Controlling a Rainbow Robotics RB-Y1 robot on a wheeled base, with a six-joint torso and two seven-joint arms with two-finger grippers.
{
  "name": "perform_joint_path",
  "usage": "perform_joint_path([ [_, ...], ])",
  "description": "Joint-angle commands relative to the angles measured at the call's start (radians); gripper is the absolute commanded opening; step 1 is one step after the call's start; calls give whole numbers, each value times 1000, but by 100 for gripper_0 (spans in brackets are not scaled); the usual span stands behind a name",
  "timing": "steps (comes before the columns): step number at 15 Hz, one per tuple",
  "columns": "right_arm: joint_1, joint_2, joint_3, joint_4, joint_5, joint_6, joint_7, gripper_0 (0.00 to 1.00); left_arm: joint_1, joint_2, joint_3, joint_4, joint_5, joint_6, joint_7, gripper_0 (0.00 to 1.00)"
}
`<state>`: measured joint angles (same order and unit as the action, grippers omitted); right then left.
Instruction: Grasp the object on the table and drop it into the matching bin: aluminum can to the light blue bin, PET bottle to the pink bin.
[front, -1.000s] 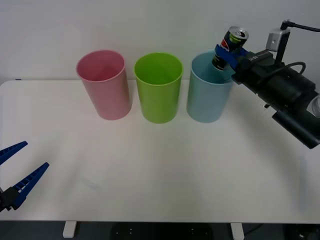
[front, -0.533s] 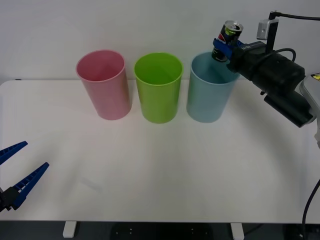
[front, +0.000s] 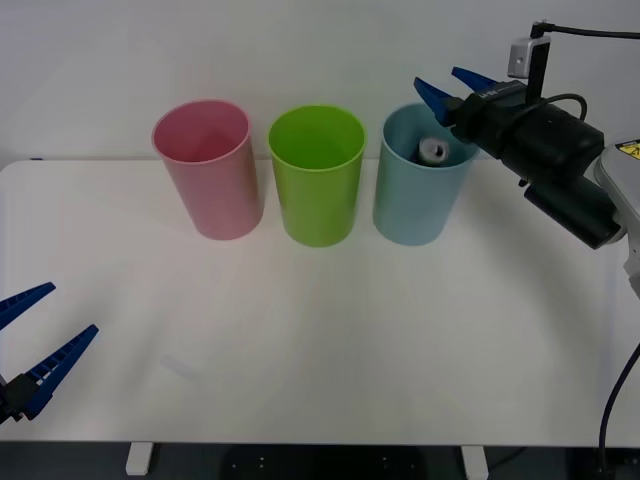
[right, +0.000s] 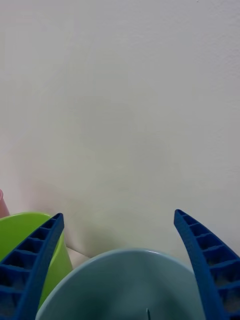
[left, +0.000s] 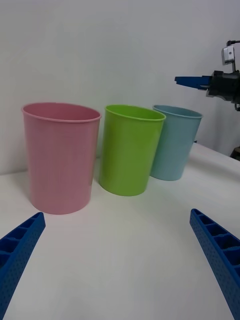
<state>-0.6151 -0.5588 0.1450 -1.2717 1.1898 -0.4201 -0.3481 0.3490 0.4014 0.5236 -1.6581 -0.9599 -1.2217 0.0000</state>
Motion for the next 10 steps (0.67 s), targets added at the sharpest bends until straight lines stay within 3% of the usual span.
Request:
perform_joint_path([
  [1, 0, -3, -1, 0, -1, 0, 1, 100, 0, 0, 0, 0, 0, 0, 0, 100],
  [5, 20, -13, 1, -8, -38, -39, 11, 100, 0, 0, 0, 0, 0, 0, 0, 100],
  [10, 178, -70, -2, -198, -99, -39, 29, 100, 0, 0, 0, 0, 0, 0, 0, 100],
])
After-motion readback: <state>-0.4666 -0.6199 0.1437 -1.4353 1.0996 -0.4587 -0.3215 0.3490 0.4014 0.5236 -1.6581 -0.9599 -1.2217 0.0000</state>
